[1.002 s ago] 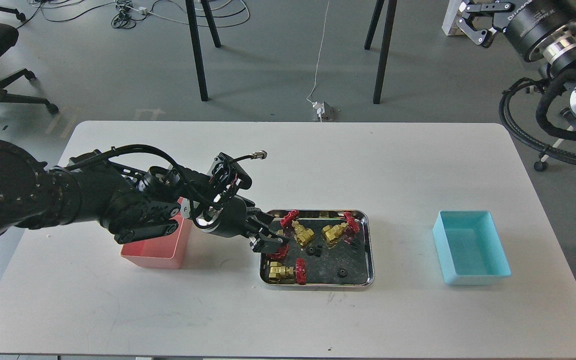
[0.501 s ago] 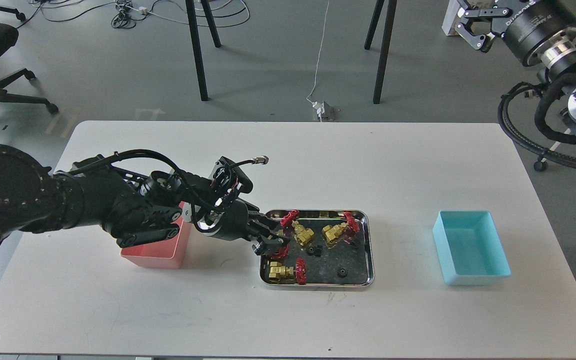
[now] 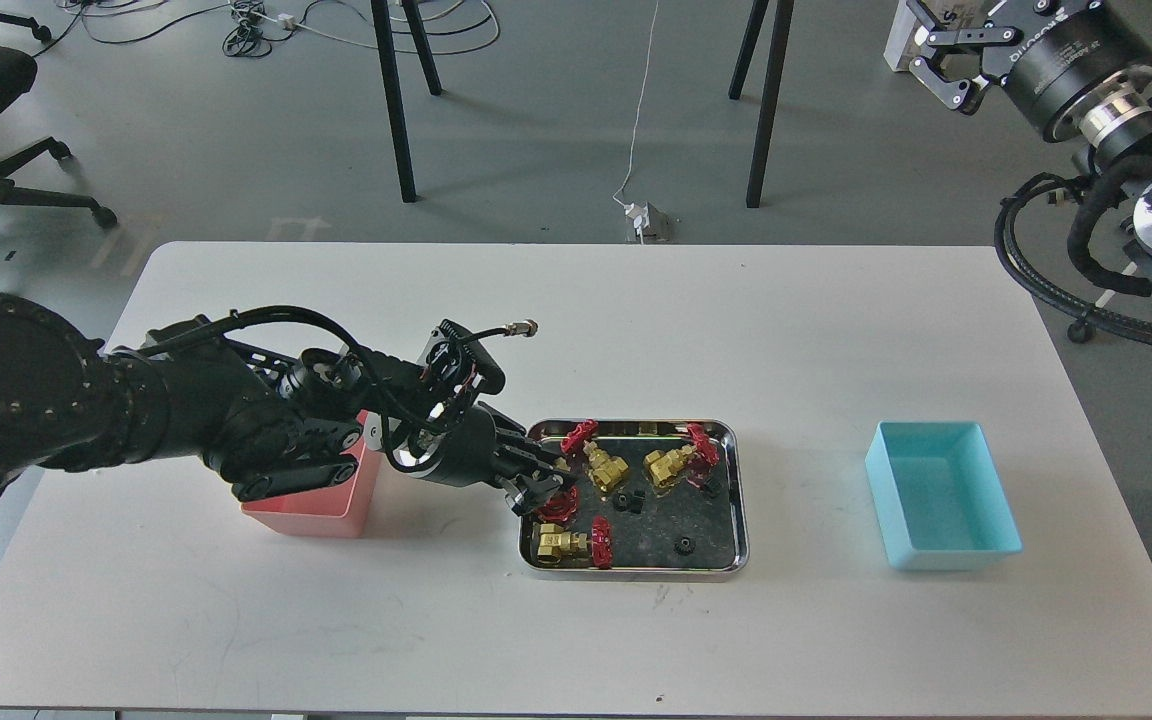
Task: Place valve in pink box and gear in blue box
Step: 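Lower the left gripper onto a red-handled brass valve and grasp it, then lift the valve and carry it over the pink box, then release the valve into the pink box and raise the left gripper, then reach the right gripper down toward a dark gear on the tray, then close the right gripper on the dark gear among the valves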
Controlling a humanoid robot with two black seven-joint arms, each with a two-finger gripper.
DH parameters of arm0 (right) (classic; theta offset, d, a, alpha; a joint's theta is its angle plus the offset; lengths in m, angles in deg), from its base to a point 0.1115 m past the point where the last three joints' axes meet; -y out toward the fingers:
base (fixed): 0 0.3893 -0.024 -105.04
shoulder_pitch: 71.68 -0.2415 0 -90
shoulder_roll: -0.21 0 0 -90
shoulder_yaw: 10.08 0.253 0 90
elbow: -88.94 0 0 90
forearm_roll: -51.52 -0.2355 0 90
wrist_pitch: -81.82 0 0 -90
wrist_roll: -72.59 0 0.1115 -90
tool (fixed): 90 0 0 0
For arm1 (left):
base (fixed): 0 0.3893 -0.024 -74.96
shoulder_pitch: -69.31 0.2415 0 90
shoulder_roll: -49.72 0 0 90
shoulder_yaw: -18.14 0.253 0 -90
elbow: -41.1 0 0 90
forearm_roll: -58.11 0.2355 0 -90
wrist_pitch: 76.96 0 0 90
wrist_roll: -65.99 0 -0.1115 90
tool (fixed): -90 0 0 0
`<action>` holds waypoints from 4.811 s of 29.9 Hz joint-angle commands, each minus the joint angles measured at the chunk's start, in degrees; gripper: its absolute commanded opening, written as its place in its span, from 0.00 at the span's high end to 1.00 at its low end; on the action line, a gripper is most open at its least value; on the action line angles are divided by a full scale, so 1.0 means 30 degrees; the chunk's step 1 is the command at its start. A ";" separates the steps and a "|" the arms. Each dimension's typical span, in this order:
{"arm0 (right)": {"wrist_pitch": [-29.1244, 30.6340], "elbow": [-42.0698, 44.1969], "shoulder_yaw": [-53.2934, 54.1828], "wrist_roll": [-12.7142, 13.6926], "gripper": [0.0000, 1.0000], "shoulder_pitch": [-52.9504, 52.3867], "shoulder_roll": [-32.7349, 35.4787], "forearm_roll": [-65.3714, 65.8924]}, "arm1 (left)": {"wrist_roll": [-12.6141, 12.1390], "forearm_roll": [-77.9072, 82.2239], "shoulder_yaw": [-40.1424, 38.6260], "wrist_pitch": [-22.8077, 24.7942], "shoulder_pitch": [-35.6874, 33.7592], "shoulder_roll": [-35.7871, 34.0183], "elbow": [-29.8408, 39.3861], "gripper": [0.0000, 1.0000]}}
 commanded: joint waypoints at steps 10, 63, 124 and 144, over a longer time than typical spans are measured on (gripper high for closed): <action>-0.0001 0.0007 0.0031 -0.0001 0.00 -0.0053 0.0000 0.0000 | 0.0000 -0.0031 -0.1337 -0.0072 -0.0344 -0.0548 0.0454 0.82; -0.5333 -0.0081 0.0031 0.0439 0.00 -0.2075 -0.0762 -0.0088 | 0.0000 0.5507 -0.4884 -0.0189 0.2937 -1.1800 0.2476 0.81; 0.0557 -0.7085 -3.0317 0.1374 0.16 -1.2270 -1.0603 2.1767 | 0.0000 -1.1163 -2.5655 0.9714 0.7594 -0.3948 0.5465 0.17; -0.0615 -0.5911 -3.0702 0.1962 0.50 -1.1040 -1.0694 2.0892 | 0.0000 -1.1163 -2.5450 0.9714 0.8297 -0.3889 0.5435 0.15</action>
